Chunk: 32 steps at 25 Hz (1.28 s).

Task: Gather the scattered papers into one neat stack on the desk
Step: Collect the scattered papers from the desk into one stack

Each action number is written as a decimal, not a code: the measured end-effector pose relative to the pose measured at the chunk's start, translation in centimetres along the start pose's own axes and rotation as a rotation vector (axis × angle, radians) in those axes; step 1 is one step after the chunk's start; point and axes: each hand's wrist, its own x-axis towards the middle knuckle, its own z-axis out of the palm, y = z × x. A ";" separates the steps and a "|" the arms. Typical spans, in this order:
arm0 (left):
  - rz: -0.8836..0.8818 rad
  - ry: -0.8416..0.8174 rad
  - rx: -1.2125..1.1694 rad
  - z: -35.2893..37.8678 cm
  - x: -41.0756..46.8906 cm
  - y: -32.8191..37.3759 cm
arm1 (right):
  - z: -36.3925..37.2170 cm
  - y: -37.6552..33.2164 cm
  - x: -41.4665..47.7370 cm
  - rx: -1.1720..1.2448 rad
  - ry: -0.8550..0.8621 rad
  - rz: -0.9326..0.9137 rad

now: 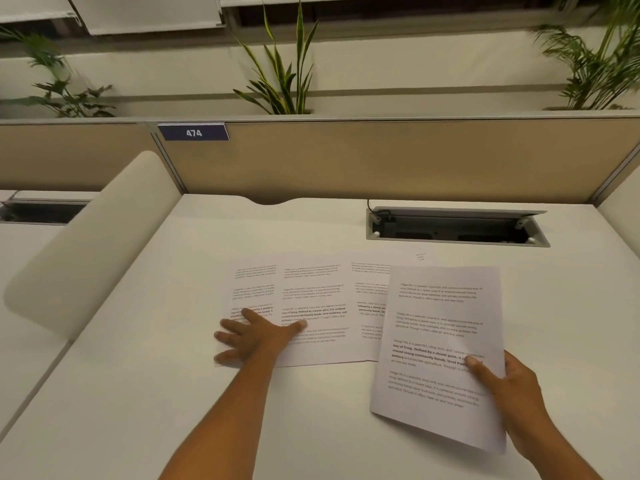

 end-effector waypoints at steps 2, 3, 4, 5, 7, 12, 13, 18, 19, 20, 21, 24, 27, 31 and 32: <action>0.017 0.092 0.046 0.3 0.4 -0.2 | 0.2 0.4 0.0 -0.001 0.008 0.010; 0.027 0.150 0.043 0.1 0.7 -0.5 | 0.2 0.5 0.0 -0.002 0.013 0.014; 0.037 0.200 0.023 -0.2 1.2 -0.9 | 0.3 0.6 -0.1 -0.003 0.016 0.017; 0.041 0.234 -0.004 -0.5 1.7 -1.3 | 0.4 0.7 -0.1 -0.004 0.017 0.020; 0.016 0.245 -0.044 -1.4 2.5 -2.1 | 0.7 0.8 -0.2 -0.008 0.010 0.024; -0.028 0.190 -0.120 -3.2 3.5 -2.3 | 1.6 0.5 -0.7 -0.004 -0.025 0.018; -0.017 0.178 -0.134 -3.4 3.7 -2.3 | 1.6 0.5 -0.8 -0.008 -0.033 0.013; 0.066 0.095 -0.309 -4.6 5.0 -3.2 | 0.9 0.3 -1.2 -0.001 -0.062 -0.009; 0.089 0.069 -0.358 -4.8 5.3 -3.4 | 0.8 0.5 -1.2 0.003 -0.059 -0.005; 0.115 0.039 -0.431 -5.0 5.5 -3.6 | 0.6 0.6 -1.2 0.007 -0.056 0.002; 0.141 -0.001 -0.537 -5.1 5.8 -3.8 | 0.5 0.8 -1.3 0.015 -0.056 0.013; 0.205 -0.191 -0.968 -5.2 5.5 -4.3 | 0.5 1.1 -1.7 0.051 -0.065 0.042; 0.337 -0.452 -1.264 -5.6 4.4 -4.6 | 1.1 1.1 -2.2 0.106 -0.067 0.078; 0.485 -0.764 -1.460 -5.9 2.2 -4.6 | 2.8 1.0 -3.1 0.205 -0.098 0.133; 0.504 -0.817 -1.491 -5.7 1.5 -4.5 | 3.4 0.9 -3.4 0.236 -0.118 0.148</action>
